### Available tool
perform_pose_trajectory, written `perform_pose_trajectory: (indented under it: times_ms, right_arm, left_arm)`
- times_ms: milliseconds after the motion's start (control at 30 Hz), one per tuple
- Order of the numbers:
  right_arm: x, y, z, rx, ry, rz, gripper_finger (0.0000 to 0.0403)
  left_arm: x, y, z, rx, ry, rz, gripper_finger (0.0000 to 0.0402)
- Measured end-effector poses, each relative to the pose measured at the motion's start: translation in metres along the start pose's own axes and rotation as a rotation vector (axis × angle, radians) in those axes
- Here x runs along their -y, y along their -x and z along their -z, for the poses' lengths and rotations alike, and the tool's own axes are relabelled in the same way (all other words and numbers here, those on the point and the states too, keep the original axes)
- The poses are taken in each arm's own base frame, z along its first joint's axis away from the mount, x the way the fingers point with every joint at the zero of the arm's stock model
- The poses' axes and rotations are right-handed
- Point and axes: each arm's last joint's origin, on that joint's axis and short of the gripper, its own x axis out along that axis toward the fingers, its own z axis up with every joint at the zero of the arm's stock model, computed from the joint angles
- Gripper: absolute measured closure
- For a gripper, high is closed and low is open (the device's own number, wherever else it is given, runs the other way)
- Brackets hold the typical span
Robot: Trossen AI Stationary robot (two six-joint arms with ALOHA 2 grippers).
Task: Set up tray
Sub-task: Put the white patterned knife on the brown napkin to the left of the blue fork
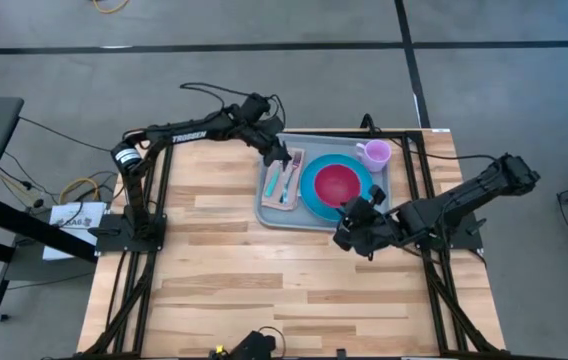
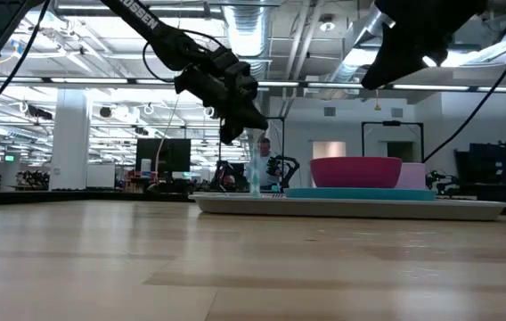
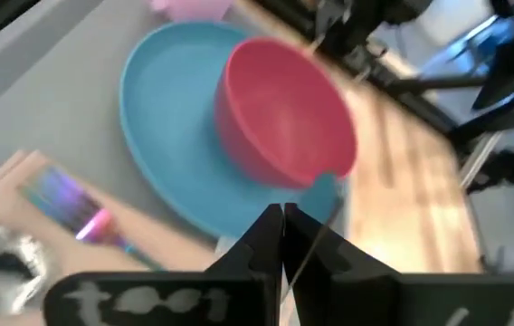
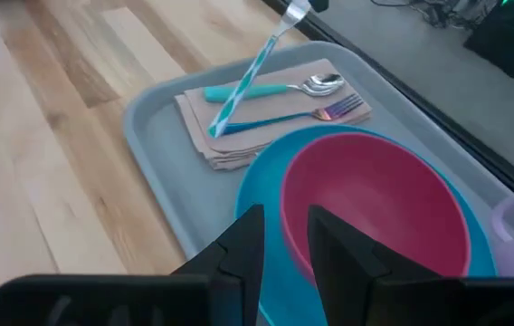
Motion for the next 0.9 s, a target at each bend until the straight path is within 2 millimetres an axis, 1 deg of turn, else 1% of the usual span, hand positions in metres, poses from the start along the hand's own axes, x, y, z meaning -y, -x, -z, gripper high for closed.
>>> perform_pose_trajectory:
  times_ms: [233,433,567,700,767,900]
  right_arm:
    - [-0.002,-0.002,0.001,-0.003,-0.006,-0.004,0.0322]
    - [-0.002,-0.002,0.0,-0.002,-0.03,-0.005,0.0322]
    - [-0.002,-0.002,0.0,-0.001,-0.03,-0.005,0.0322]
    - [-0.002,-0.002,0.0,-0.001,-0.024,-0.005,0.0322]
    - [-0.002,-0.002,0.0,-0.002,-0.023,-0.003,0.0322]
    - [-0.002,-0.002,0.001,-0.004,-0.018,0.001,0.0322]
  left_arm:
    - [-0.006,0.003,0.01,-0.094,-0.047,-0.136,0.0401]
    - [-0.006,0.003,0.006,-0.065,-0.105,-0.147,0.0401]
    - [-0.008,0.003,0.006,-0.067,-0.131,-0.212,0.0401]
    - [-0.011,-0.004,0.006,-0.054,-0.138,-0.219,0.0401]
    - [-0.014,-0.013,0.006,-0.042,-0.15,-0.206,0.0401]
    - [-0.018,-0.022,0.007,-0.021,-0.146,-0.249,0.0396]
